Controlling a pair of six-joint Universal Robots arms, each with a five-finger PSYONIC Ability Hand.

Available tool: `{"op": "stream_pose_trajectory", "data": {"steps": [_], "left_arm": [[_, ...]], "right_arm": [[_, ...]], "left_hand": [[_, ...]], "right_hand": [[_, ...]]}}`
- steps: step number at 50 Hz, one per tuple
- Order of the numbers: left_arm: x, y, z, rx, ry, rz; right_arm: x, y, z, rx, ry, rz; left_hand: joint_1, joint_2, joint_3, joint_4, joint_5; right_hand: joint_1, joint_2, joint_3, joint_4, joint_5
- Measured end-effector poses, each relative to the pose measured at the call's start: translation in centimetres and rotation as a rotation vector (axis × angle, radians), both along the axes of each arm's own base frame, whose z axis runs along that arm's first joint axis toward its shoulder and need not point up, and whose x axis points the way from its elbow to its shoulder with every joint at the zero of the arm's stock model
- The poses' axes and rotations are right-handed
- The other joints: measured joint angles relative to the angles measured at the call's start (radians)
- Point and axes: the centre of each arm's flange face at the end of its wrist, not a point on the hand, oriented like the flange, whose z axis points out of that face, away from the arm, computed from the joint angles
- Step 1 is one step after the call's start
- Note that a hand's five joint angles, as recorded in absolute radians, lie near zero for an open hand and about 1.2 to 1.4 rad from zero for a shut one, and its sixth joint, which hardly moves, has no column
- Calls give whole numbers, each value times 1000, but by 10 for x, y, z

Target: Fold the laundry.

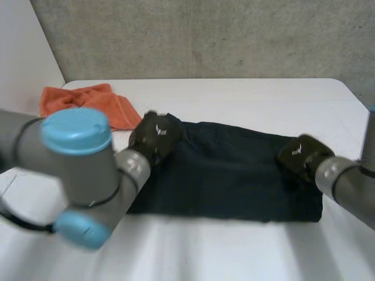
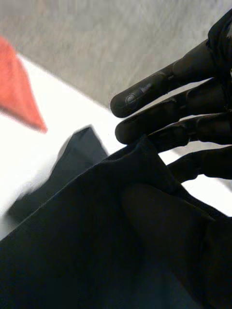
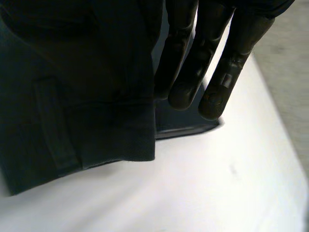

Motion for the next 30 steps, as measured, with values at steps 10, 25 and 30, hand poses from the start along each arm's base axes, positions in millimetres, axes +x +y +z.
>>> {"op": "stream_pose_trajectory", "data": {"steps": [10,25,30], "left_arm": [[-43,-99,-24,-226,153,78],[-61,-154,-41,-428,299,96],[-62,-146,-45,-428,303,81]], "right_arm": [[27,-85,-7,-281,-32,-112],[64,-154,-52,-545,-57,-91],[59,-150,-34,-569,-86,-136]], "left_hand": [[0,0,0,0,0],[-921,-932,-920,-938,-891],[-942,-994,-981,-998,-938]], "right_hand": [[0,0,0,0,5],[-777,-929,-954,-936,-902],[-780,-944,-980,-949,-919]]}}
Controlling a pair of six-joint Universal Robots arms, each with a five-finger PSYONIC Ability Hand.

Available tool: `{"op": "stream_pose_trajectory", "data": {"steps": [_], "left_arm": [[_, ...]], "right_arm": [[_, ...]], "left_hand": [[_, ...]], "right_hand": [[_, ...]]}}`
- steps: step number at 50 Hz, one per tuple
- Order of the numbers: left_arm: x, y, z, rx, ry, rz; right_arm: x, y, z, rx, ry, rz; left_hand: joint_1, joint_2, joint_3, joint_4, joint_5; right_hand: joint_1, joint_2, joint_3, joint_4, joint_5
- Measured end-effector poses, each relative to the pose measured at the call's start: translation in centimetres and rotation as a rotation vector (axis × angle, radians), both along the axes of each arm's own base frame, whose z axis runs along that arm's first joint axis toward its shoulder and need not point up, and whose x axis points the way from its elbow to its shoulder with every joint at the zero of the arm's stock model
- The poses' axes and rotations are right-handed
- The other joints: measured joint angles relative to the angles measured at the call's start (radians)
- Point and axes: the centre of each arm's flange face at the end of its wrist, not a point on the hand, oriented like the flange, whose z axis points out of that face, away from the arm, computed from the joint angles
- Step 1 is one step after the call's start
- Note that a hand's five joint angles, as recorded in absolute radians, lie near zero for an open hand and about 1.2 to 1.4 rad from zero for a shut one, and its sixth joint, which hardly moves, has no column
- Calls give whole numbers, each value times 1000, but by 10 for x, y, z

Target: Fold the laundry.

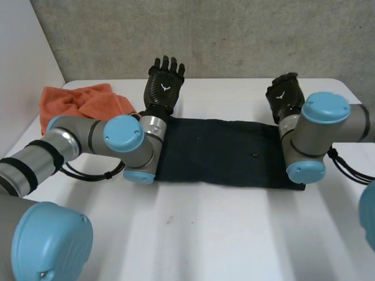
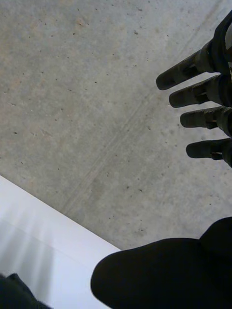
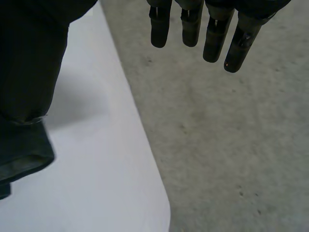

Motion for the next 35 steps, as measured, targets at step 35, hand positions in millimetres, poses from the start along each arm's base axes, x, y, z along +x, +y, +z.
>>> {"op": "stream_pose_trajectory", "data": {"steps": [35], "left_arm": [[78,130,42,376,170,-87]], "right_arm": [[-74,96,-33,567,-360,-7]], "left_hand": [[0,0,0,0,0]], "right_hand": [[580,833,838,796,730]]}}
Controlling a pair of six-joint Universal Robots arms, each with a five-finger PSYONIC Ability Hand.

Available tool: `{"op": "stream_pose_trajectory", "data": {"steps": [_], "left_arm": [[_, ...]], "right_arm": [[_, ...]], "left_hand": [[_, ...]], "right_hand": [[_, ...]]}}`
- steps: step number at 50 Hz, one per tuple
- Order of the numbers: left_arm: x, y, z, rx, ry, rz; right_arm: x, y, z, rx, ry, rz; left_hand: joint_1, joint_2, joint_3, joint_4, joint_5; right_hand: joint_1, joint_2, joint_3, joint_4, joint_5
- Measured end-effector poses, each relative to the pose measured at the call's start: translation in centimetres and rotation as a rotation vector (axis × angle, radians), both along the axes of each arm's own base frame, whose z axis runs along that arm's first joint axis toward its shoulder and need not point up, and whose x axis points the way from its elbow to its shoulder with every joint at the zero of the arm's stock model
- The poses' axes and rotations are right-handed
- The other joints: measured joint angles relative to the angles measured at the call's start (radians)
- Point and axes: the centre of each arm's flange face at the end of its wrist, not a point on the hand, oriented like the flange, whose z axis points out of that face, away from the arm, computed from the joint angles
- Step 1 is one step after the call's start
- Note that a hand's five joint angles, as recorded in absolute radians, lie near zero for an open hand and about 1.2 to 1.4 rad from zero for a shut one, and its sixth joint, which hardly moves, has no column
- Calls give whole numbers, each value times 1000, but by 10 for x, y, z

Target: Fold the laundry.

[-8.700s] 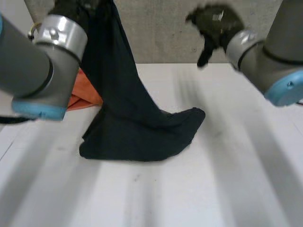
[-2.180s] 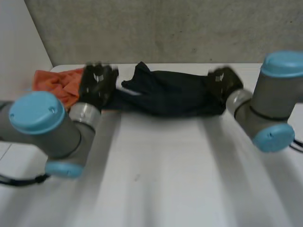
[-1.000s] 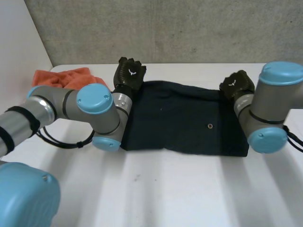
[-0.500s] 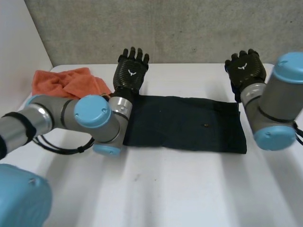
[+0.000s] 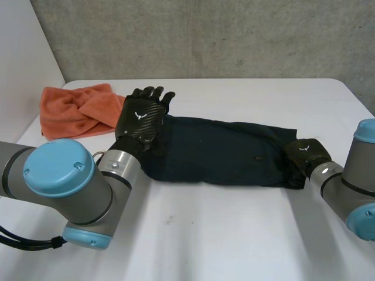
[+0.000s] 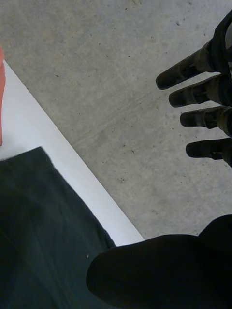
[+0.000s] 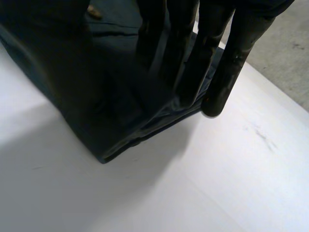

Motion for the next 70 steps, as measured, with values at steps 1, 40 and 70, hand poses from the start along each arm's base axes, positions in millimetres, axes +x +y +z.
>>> {"op": "stream_pose_trajectory", "data": {"steps": [1,40,70], "left_arm": [[0,0,0,0,0,2],[-3,-5,42,-81,90,4],[-90,-6,-28,324,-116,-176]], "right_arm": [[-1,-3,-1,-12,-1,-5],[132,83,59,-462,224,681],[76,-4,51,126,-252,179]], "left_hand": [[0,0,0,0,0],[0,0,0,0,0],[40,24,3,25,4]], "right_hand": [[64,93,90,116,104],[174,82,114,134,155],[-581,-832,-837,-796,-730]]}}
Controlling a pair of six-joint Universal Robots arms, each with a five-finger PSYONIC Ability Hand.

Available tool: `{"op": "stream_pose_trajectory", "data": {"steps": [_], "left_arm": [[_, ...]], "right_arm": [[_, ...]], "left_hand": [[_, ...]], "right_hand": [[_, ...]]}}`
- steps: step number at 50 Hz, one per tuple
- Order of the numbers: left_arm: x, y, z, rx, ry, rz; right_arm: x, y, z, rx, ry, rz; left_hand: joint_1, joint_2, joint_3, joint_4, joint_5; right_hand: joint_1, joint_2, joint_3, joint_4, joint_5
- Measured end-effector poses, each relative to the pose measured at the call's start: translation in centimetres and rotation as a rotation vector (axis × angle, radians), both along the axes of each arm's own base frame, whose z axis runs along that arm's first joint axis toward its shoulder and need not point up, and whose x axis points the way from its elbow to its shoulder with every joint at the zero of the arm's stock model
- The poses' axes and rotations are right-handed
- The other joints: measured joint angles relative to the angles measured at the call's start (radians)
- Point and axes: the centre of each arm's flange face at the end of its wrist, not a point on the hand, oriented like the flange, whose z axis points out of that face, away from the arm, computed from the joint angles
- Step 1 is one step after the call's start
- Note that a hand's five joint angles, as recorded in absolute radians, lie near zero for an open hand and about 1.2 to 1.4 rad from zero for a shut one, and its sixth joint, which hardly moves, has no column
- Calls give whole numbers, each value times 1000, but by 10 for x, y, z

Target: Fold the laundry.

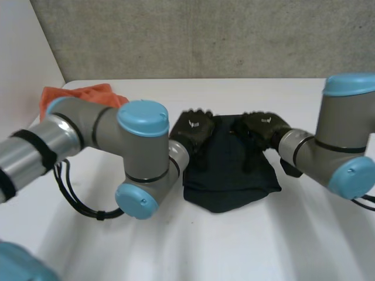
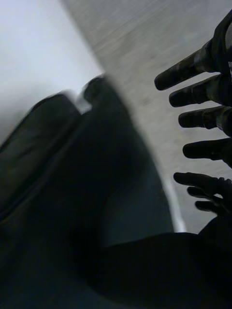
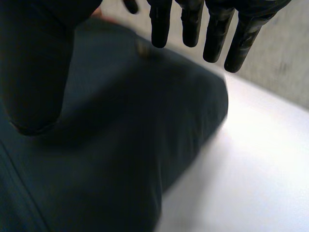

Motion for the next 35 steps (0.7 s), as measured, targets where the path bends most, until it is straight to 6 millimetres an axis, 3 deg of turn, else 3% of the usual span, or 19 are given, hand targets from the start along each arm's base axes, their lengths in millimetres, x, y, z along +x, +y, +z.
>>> {"op": "stream_pose_trajectory", "data": {"steps": [7,14,17,20,26,27,28,35], "left_arm": [[6,1,-35,106,-123,30],[11,1,-34,103,-166,45],[11,3,-17,77,-149,43],[13,6,17,27,-101,42],[20,14,67,-42,-13,37],[20,14,67,-42,-13,37],[25,19,87,-58,32,10],[39,31,114,-42,107,-94]], "right_arm": [[-2,-12,-41,20,159,-31],[-5,-13,-39,-4,184,-39],[-7,-12,-26,-31,145,-58],[-11,-9,-2,-80,58,-100],[-28,-4,25,-126,-54,-181],[-28,-4,25,-126,-54,-181],[-42,0,23,-87,-88,-234],[-64,18,-6,85,-110,-305]], "left_hand": [[18,16,30,24,0],[30,28,42,24,0],[22,24,39,22,0],[12,9,25,7,-4],[10,0,19,-1,-4],[10,0,19,-1,-4],[10,0,19,-1,-4],[10,0,19,-1,-4]], "right_hand": [[-12,0,0,0,0],[-38,0,-6,0,0],[-38,0,-7,0,0],[-38,0,-7,0,0],[-38,0,-7,0,0],[-38,0,-7,0,0],[-38,0,-7,0,0],[-38,0,-7,0,0]]}}
